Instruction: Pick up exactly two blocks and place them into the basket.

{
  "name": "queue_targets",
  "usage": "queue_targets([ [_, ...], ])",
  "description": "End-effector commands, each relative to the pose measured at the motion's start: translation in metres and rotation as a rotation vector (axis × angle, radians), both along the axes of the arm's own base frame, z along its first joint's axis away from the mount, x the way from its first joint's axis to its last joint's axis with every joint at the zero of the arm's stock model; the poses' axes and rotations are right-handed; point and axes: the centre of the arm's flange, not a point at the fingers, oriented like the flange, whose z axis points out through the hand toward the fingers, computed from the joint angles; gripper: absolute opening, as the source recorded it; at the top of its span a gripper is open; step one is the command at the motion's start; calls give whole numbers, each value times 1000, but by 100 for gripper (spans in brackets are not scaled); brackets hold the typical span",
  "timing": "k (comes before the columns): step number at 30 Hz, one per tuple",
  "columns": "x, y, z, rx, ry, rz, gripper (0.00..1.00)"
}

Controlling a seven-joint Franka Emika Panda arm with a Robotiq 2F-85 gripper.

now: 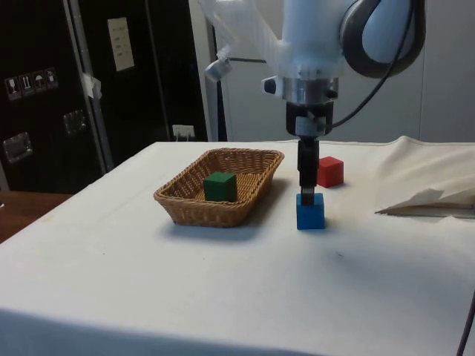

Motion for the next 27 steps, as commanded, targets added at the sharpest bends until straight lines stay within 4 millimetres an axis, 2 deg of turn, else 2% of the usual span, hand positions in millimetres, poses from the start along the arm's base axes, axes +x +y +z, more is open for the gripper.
queue_targets([
  [1,5,-6,-4,-23,-4,1,100],
  [3,6,-9,-5,-27,0,2,100],
  [4,1,-3,-2,-6,3,2,100],
  [6,7,-13,-6,-35,3,4,100],
  [13,9,-20,-10,-50,10,10,100],
  [14,2,-17,-7,-29,15,11,100],
  [15,9,-20,-11,-51,11,9,100],
  [23,4,-13,-38,-54,26,-1,100],
  [24,2,-13,-34,-50,35,3,100],
  [27,6,-13,-46,-58,21,-8,100],
])
